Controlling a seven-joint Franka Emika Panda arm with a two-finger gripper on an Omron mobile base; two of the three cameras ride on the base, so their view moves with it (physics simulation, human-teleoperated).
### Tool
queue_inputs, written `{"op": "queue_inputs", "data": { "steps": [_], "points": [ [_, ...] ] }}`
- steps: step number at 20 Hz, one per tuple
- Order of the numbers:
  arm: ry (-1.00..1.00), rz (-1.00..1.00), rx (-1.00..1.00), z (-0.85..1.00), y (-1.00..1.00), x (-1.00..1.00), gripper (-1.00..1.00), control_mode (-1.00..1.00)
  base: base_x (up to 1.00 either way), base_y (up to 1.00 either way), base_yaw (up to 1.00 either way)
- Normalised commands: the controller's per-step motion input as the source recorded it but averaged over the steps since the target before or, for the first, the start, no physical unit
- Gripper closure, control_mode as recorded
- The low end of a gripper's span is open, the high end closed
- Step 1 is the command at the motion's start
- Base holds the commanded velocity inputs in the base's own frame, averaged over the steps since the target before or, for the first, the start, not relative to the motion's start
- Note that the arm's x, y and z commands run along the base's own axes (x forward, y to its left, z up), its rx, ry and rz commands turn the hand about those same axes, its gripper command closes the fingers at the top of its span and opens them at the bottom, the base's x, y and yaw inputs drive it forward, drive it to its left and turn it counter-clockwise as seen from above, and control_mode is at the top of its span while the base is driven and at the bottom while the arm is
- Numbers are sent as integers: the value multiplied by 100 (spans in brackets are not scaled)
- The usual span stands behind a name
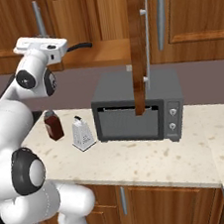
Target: Pick the pan from the cabinet and place it on the stove. Then turn on the stove burner for the pan.
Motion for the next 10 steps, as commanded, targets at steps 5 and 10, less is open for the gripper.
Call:
{"op": "queue_inputs", "data": {
  "steps": [5, 10],
  "points": [
    [0, -1, 0, -13, -21, 0, 100, -100, 0, 0, 0],
    [0, 0, 0, -4, 0, -31, 100, -100, 0, 0, 0]
  ]
}}
